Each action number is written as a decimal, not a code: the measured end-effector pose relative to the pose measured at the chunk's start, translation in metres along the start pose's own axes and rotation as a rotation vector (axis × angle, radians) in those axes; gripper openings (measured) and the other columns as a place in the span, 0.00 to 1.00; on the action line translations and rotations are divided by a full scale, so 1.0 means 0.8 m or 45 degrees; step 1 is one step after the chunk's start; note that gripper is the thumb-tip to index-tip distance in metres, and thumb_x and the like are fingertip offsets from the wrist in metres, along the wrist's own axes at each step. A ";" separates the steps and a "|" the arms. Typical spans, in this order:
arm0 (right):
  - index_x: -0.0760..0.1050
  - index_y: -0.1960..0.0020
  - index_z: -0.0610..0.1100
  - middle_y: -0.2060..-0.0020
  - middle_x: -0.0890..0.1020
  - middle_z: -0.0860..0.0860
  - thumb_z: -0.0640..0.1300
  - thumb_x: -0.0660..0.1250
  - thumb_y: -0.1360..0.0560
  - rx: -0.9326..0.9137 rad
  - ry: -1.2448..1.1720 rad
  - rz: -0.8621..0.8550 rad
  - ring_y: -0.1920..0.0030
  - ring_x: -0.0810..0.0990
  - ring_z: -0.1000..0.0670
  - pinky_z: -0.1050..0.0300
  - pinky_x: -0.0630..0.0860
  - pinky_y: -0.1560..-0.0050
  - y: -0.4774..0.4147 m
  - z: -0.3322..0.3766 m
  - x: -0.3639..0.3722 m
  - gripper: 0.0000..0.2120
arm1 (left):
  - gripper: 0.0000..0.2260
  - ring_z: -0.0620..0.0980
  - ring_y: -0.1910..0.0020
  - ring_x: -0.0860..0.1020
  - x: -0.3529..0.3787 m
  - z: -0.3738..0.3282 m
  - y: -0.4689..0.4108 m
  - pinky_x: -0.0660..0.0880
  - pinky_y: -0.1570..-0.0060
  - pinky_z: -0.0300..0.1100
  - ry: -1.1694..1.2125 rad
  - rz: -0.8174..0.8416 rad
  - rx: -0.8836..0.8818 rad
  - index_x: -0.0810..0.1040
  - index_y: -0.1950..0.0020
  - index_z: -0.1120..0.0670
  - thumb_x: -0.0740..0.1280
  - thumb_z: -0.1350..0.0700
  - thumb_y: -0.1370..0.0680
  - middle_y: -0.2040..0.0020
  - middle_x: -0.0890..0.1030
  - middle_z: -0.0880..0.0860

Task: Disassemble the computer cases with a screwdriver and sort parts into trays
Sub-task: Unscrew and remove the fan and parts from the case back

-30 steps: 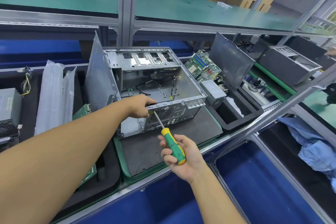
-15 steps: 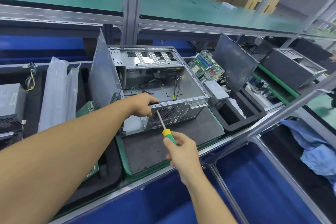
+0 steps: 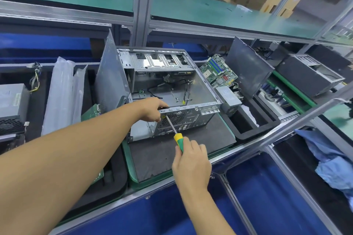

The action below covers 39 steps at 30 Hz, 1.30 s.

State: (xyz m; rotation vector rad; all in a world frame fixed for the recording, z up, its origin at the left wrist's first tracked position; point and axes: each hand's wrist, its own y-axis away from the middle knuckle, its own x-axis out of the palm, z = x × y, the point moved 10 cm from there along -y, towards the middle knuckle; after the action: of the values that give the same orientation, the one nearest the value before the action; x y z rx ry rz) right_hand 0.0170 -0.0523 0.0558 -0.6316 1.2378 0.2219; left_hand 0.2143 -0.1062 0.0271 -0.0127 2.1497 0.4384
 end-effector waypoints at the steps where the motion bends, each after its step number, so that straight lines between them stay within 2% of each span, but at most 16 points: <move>1: 0.79 0.52 0.46 0.63 0.77 0.51 0.48 0.71 0.26 -0.057 0.095 -0.061 0.62 0.75 0.46 0.51 0.72 0.72 0.001 0.009 -0.010 0.06 | 0.27 0.54 0.32 0.73 0.000 0.000 -0.001 0.71 0.35 0.47 0.000 0.000 0.001 0.69 0.25 0.52 0.70 0.61 0.23 0.29 0.74 0.53; 3: 0.79 0.47 0.48 0.60 0.78 0.51 0.48 0.70 0.24 0.078 -0.137 0.049 0.60 0.78 0.45 0.53 0.73 0.66 -0.005 -0.004 -0.001 0.07 | 0.27 0.54 0.32 0.73 0.000 0.000 -0.002 0.71 0.35 0.46 -0.003 -0.002 0.004 0.69 0.25 0.52 0.70 0.61 0.24 0.29 0.74 0.53; 4: 0.79 0.46 0.48 0.61 0.78 0.52 0.49 0.69 0.22 0.250 -0.481 0.200 0.61 0.78 0.45 0.55 0.72 0.65 -0.008 -0.019 0.015 0.07 | 0.27 0.54 0.33 0.73 -0.001 0.000 -0.002 0.70 0.36 0.45 -0.003 -0.004 0.007 0.69 0.25 0.52 0.70 0.61 0.24 0.29 0.74 0.53; 7: 0.77 0.48 0.41 0.65 0.79 0.48 0.49 0.62 0.19 1.091 -1.725 0.816 0.72 0.73 0.49 0.61 0.64 0.77 0.024 -0.024 0.084 0.12 | 0.26 0.54 0.33 0.73 -0.001 0.000 -0.002 0.70 0.39 0.43 0.000 -0.009 0.022 0.71 0.26 0.52 0.70 0.62 0.24 0.30 0.74 0.54; 8: 0.76 0.47 0.37 0.65 0.79 0.45 0.48 0.58 0.19 1.229 -1.960 1.004 0.73 0.72 0.49 0.62 0.63 0.78 0.035 -0.010 0.091 0.15 | 0.26 0.55 0.33 0.73 -0.001 -0.001 -0.002 0.70 0.39 0.43 -0.004 -0.010 0.027 0.71 0.26 0.52 0.70 0.62 0.24 0.30 0.74 0.54; 10: 0.77 0.47 0.33 0.65 0.79 0.43 0.46 0.55 0.19 1.285 -2.161 1.172 0.71 0.72 0.49 0.61 0.66 0.77 0.042 0.004 0.096 0.18 | 0.26 0.55 0.33 0.73 -0.001 0.000 -0.002 0.70 0.38 0.44 -0.008 -0.012 0.028 0.71 0.26 0.52 0.70 0.62 0.24 0.30 0.74 0.54; 12: 0.79 0.49 0.35 0.66 0.78 0.45 0.46 0.58 0.18 1.257 -2.177 1.138 0.70 0.73 0.49 0.60 0.70 0.74 0.043 0.001 0.096 0.16 | 0.26 0.55 0.33 0.73 -0.001 0.001 -0.002 0.71 0.38 0.45 0.000 -0.007 0.024 0.71 0.26 0.52 0.70 0.62 0.24 0.30 0.75 0.54; 15: 0.76 0.54 0.42 0.63 0.78 0.46 0.42 0.68 0.21 0.955 -1.716 0.728 0.68 0.77 0.49 0.57 0.76 0.70 0.024 -0.033 0.092 0.05 | 0.26 0.55 0.34 0.73 -0.001 0.002 -0.003 0.71 0.36 0.47 0.012 -0.008 0.019 0.71 0.26 0.51 0.70 0.62 0.24 0.30 0.75 0.54; 18: 0.69 0.55 0.45 0.60 0.76 0.48 0.40 0.72 0.25 0.710 -1.277 0.447 0.69 0.76 0.49 0.56 0.75 0.70 0.010 -0.049 0.075 0.11 | 0.27 0.55 0.34 0.73 -0.001 0.001 -0.004 0.71 0.36 0.46 0.013 -0.020 0.019 0.70 0.26 0.52 0.70 0.61 0.24 0.30 0.75 0.53; 21: 0.73 0.50 0.45 0.57 0.78 0.48 0.48 0.72 0.24 0.743 -1.314 0.634 0.70 0.75 0.52 0.57 0.69 0.73 0.014 -0.039 0.083 0.10 | 0.27 0.54 0.34 0.74 0.000 0.002 -0.004 0.71 0.37 0.46 0.011 -0.020 0.024 0.71 0.26 0.51 0.70 0.61 0.24 0.30 0.75 0.53; 25: 0.78 0.48 0.37 0.60 0.83 0.43 0.48 0.58 0.16 0.997 -1.620 0.979 0.70 0.75 0.50 0.57 0.69 0.73 0.027 -0.031 0.101 0.16 | 0.26 0.55 0.34 0.73 0.001 0.002 -0.005 0.71 0.37 0.45 -0.008 -0.022 0.032 0.70 0.26 0.52 0.70 0.61 0.24 0.30 0.74 0.54; 27: 0.79 0.51 0.38 0.63 0.84 0.45 0.45 0.58 0.16 0.888 -1.490 0.963 0.69 0.75 0.50 0.57 0.71 0.71 0.020 -0.038 0.096 0.15 | 0.26 0.55 0.34 0.73 0.002 0.002 -0.005 0.71 0.37 0.46 -0.033 -0.022 0.031 0.70 0.25 0.52 0.69 0.62 0.24 0.30 0.74 0.54; 30: 0.74 0.54 0.41 0.63 0.79 0.45 0.43 0.68 0.21 0.740 -1.366 0.799 0.67 0.76 0.49 0.55 0.74 0.69 0.007 -0.044 0.085 0.07 | 0.25 0.56 0.36 0.74 0.003 0.001 -0.004 0.73 0.37 0.50 -0.041 -0.015 0.037 0.72 0.27 0.51 0.67 0.63 0.24 0.32 0.76 0.54; 32: 0.68 0.52 0.42 0.60 0.77 0.45 0.39 0.71 0.23 0.744 -1.391 0.729 0.68 0.79 0.49 0.55 0.77 0.68 0.003 -0.045 0.083 0.11 | 0.25 0.56 0.36 0.74 0.004 0.000 -0.002 0.73 0.37 0.50 -0.040 -0.012 0.037 0.72 0.28 0.51 0.66 0.63 0.24 0.32 0.76 0.54; 36: 0.70 0.48 0.42 0.57 0.77 0.46 0.45 0.72 0.23 0.717 -1.390 0.798 0.69 0.78 0.51 0.56 0.74 0.72 0.003 -0.035 0.085 0.12 | 0.23 0.55 0.38 0.75 0.004 -0.003 0.003 0.74 0.38 0.51 -0.044 -0.015 0.051 0.72 0.28 0.51 0.65 0.62 0.23 0.34 0.77 0.54; 39: 0.75 0.45 0.40 0.56 0.83 0.43 0.47 0.64 0.19 0.806 -1.475 0.863 0.69 0.77 0.50 0.56 0.73 0.72 0.006 -0.035 0.090 0.10 | 0.23 0.55 0.40 0.75 0.004 -0.007 0.006 0.75 0.41 0.50 -0.061 -0.048 0.071 0.71 0.28 0.50 0.64 0.60 0.23 0.34 0.77 0.53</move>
State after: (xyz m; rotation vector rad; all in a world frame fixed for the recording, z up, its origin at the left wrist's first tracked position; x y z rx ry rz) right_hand 0.0163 -0.0766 -0.0178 0.4844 0.2802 0.6170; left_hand 0.2070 -0.1026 0.0290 -0.0111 2.1105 0.3532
